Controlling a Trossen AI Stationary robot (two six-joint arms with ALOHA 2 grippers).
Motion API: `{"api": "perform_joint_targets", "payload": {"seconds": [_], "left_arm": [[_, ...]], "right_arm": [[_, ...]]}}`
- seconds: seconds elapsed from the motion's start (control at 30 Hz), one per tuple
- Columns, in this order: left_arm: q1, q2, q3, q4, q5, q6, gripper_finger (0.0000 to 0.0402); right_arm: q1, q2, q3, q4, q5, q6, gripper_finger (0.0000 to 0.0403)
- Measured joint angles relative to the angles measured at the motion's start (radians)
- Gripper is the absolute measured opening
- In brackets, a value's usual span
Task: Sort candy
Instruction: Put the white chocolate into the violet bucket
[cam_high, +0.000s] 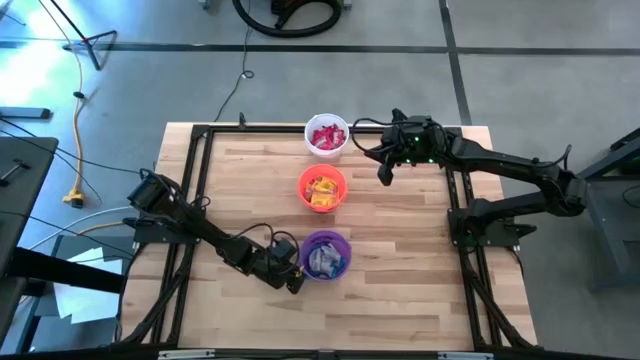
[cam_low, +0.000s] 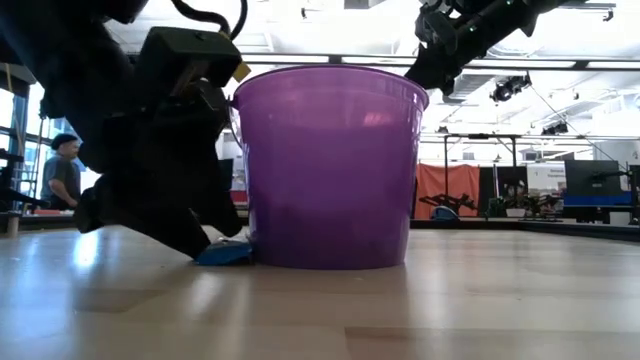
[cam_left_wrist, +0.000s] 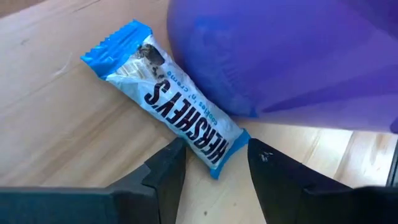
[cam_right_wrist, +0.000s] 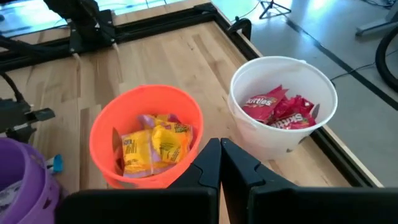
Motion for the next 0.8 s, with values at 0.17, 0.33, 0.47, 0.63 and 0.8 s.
{"api": "perform_joint_targets", "payload": {"seconds": [0.17,0.33,0.47,0.63,0.8], "left_arm": [[0.002,0.024,0.000,0.012,-0.025,-0.051,0.0156],[-0.003,0.033,-0.001,-0.007,-0.064,-0.058,0.0094],[-0.003,0.035,-0.002,-0.027,-0.090,-0.059,0.0018],[-0.005,0.025,-0.001,-0.050,-0.089,-0.038,0.0008],[-0.044,-0.056,-0.008,-0.164,-0.059,-0.035,0.0002]], "right_arm": [[0.000,0.000,0.000,-0.002,-0.003,-0.001,0.0000],[0.000,0.000,0.000,-0.001,-0.003,-0.005,0.0000],[0.000,0.000,0.000,-0.001,-0.003,-0.003,0.0000],[0.000,0.000,0.000,-0.001,-0.003,-0.001,0.0000],[0.000,0.000,0.000,-0.001,-0.003,-0.001,0.0000]]}}
